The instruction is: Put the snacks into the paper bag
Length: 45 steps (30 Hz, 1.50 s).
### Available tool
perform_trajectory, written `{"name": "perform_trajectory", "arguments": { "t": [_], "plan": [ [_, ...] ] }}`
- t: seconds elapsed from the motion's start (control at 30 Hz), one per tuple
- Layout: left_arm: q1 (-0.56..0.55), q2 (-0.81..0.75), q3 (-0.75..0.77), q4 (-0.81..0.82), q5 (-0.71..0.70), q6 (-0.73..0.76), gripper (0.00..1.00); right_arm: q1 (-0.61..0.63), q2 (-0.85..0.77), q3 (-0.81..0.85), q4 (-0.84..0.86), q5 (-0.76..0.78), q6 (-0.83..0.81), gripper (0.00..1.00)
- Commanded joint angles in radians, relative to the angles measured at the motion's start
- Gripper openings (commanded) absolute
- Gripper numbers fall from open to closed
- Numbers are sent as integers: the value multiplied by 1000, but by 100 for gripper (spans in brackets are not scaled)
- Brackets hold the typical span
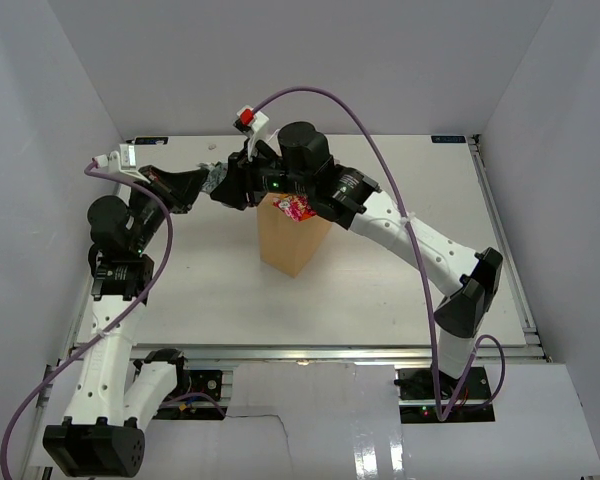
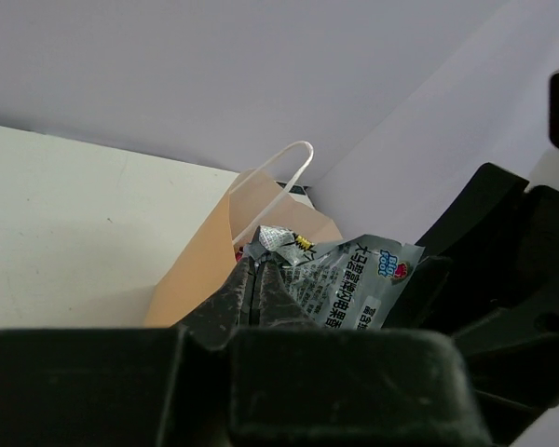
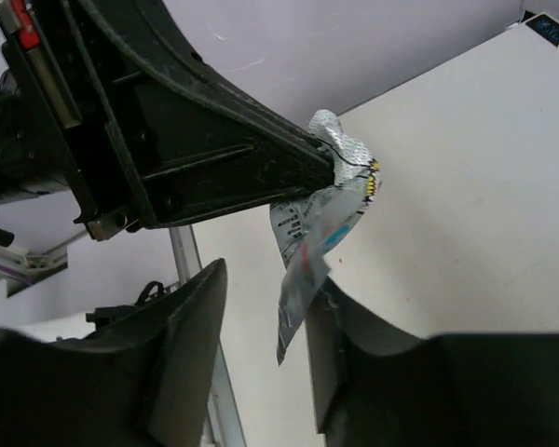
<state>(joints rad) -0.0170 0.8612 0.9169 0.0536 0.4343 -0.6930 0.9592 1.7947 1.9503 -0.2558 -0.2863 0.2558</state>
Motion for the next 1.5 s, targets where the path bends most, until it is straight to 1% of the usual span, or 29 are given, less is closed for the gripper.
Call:
{"name": "perform_trajectory", "arguments": {
  "t": [0.0,0.03,0.1,0.13,0.2,0.23,0.27,0.33,0.37,0.4,0.47,0.5,0.53,0.57,0.6,0.63,0.73,0.87,0.93,1.03,1.17,1.23,1.27,1.3,1.33,1.37,1.4,1.47],
  "plan": [
    [-3,-36,-1,-12,18,-23,0,1,17,53,58,12,5,42],
    [-3,-42,-1,-15,20,-29,0,0,18,58,61,0,-4,29],
    [-3,-45,0,-14,30,-42,0,1,19,65,66,-34,-36,8],
    [-3,-44,0,-8,35,-54,2,1,15,71,66,-40,-44,8],
    [-3,-44,-3,-1,40,-71,13,-2,11,79,64,-48,-75,8],
    [-3,-44,-3,2,38,-79,20,-4,3,81,64,-53,-84,8],
    [-3,-45,2,-3,34,-92,37,-11,0,84,64,-60,-92,8],
    [-3,-47,14,-3,27,-92,48,-25,-18,82,62,-97,-127,8],
    [-3,-48,20,-4,24,-86,59,-40,-26,76,61,-117,-135,8],
    [-3,-48,40,-11,20,-79,66,-48,-34,73,59,-131,-163,8],
    [-3,-47,68,-46,6,-54,76,-79,-69,61,52,-149,-193,8],
    [-3,-47,100,-66,-2,-13,85,-92,-83,49,44,-174,-213,8],
    [-3,-47,117,-118,-17,9,89,-120,-110,39,20,-192,-251,8],
    [-3,-47,134,-144,-25,30,96,-134,-126,39,4,-192,-297,8],
    [-3,-48,149,-167,-31,79,98,-148,-142,24,-12,-191,-320,8],
    [-3,-50,174,-213,-34,104,98,-164,-181,9,-26,-194,-379,8],
    [-3,-62,186,-300,-46,188,98,-223,-268,-91,-74,-154,-450,8],
    [-3,-105,134,-357,-60,217,98,-286,-343,-227,-111,-82,-564,8],
    [-3,-126,113,-370,-71,216,98,-287,-365,-269,-106,-28,-599,8],
    [-3,-160,85,-379,-77,208,98,-287,-350,-300,-94,-4,-633,9],
    [-3,-183,80,-405,-77,205,98,-287,-299,-275,-73,32,-639,13],
    [-3,-189,83,-429,-77,205,98,-289,-272,-271,-66,47,-641,18],
    [-3,-200,82,-439,-78,205,98,-287,-267,-271,-65,62,-639,25],
    [-3,-206,80,-445,-77,205,98,-290,-262,-272,-65,68,-639,40],
    [-3,-220,76,-457,-69,207,98,-292,-264,-271,-63,73,-638,58],
    [-3,-220,71,-460,-68,207,98,-292,-265,-271,-65,75,-636,58],
    [-3,-234,60,-469,-72,188,98,-293,-270,-260,-65,78,-635,70],
    [-3,-246,53,-475,-86,167,98,-300,-274,-231,-71,93,-625,80]
  ]
}}
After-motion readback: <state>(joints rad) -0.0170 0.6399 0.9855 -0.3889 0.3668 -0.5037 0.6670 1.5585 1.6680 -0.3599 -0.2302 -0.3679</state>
